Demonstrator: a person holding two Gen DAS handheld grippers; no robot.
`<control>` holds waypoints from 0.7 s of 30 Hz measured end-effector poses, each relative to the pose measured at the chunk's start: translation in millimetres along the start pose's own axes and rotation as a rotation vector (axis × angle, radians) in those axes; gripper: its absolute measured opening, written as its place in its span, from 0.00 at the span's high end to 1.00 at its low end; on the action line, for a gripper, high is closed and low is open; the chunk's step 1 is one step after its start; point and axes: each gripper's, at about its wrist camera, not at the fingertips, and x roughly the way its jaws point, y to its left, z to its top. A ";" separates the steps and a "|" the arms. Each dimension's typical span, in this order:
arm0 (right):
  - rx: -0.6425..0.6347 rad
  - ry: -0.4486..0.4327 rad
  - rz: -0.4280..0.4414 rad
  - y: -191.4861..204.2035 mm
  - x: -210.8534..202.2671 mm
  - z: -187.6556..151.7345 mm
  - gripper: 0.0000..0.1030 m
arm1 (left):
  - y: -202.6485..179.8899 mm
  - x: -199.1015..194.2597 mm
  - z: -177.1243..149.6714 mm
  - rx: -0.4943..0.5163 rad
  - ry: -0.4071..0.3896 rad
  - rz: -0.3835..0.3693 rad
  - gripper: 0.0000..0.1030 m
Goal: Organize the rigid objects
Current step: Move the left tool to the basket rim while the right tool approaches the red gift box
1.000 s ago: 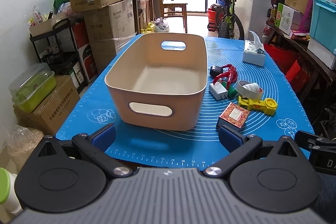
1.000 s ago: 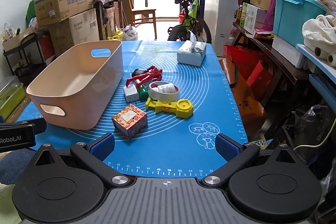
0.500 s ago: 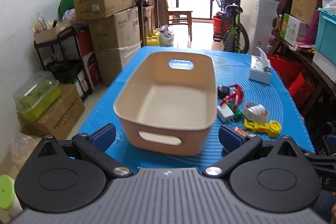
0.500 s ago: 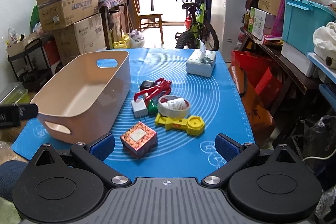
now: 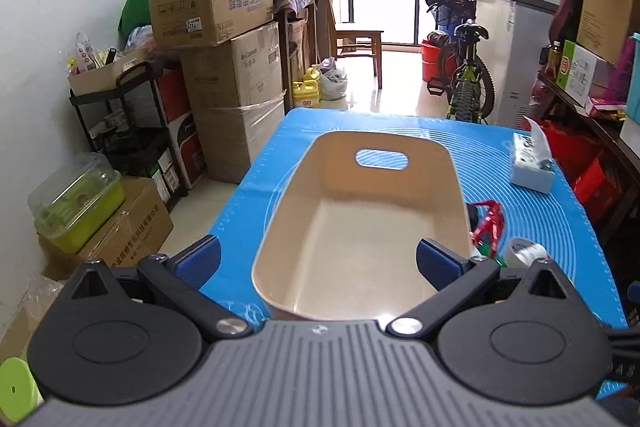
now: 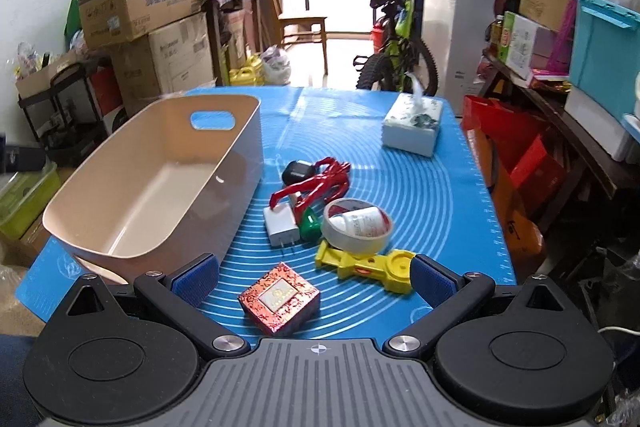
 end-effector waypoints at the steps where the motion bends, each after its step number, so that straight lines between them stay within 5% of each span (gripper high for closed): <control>1: -0.007 0.008 0.003 1.9 4.6 0.6 0.02 | 2.8 6.0 3.0 -0.002 0.006 0.002 0.00; 15: 0.007 0.261 0.102 4.6 88.2 -6.3 0.02 | 32.2 105.0 11.4 -0.018 0.182 0.027 0.01; 21: -0.094 0.322 0.081 24.9 114.6 -8.4 0.02 | 51.6 138.9 -0.4 -0.054 0.281 0.033 0.03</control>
